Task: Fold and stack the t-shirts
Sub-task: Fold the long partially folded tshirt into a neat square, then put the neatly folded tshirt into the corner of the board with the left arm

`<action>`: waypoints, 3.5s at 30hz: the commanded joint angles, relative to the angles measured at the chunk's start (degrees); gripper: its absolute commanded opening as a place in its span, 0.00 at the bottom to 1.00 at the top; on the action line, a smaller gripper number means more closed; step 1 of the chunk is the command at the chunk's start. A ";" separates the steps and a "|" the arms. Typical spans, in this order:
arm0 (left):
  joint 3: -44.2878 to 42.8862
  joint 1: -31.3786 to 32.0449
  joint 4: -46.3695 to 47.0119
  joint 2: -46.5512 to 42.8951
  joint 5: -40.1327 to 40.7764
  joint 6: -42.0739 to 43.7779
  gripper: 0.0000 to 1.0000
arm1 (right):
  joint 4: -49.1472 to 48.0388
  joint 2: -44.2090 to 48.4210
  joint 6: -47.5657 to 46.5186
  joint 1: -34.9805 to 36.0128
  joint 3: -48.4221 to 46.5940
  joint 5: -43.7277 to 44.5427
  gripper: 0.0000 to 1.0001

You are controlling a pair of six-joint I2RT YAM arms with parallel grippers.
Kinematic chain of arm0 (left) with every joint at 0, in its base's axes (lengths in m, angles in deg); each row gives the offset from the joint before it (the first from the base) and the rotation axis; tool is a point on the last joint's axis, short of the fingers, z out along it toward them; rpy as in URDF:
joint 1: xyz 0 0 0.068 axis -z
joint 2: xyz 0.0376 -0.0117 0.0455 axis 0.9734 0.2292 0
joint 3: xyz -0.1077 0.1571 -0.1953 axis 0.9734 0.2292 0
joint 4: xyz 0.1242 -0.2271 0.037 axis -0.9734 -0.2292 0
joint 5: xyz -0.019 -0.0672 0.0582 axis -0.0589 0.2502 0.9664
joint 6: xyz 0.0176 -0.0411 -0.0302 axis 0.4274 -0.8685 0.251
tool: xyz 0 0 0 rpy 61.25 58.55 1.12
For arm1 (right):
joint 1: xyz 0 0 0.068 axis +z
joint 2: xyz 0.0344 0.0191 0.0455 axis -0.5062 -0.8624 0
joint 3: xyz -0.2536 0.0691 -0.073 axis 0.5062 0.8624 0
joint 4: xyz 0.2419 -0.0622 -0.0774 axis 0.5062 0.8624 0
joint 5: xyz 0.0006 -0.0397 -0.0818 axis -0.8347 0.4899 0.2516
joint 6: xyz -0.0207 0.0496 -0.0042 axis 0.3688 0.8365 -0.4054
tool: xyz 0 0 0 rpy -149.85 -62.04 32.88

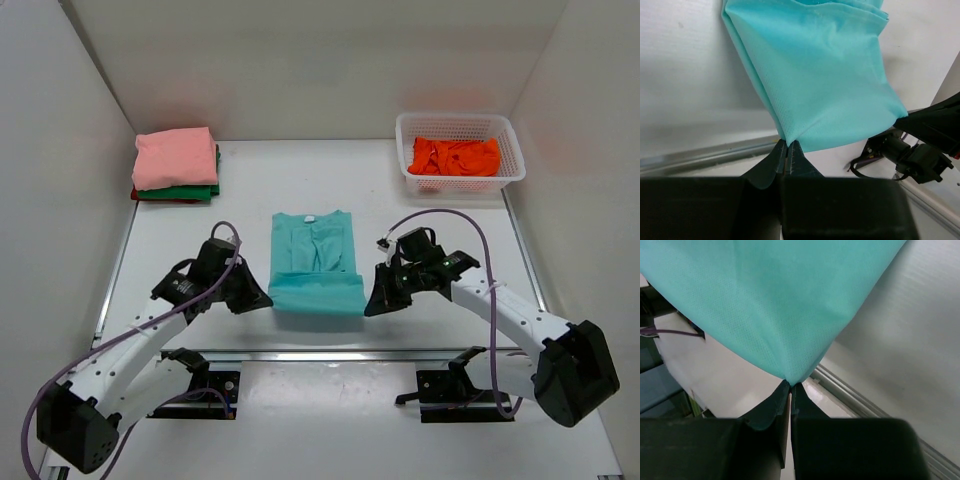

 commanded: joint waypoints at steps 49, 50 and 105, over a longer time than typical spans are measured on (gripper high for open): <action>-14.57 -19.45 26.26 35.89 -13.19 2.50 0.16 | 3.36 -35.68 -10.16 -19.77 -43.96 0.24 0.53; -14.13 -18.31 27.14 35.79 -13.19 2.14 0.17 | 3.10 -34.80 -9.90 -19.77 -43.35 0.24 0.53; -42.25 -7.22 -0.01 67.07 17.05 28.42 0.44 | 0.72 -27.15 -8.23 -23.91 -33.06 -2.04 0.50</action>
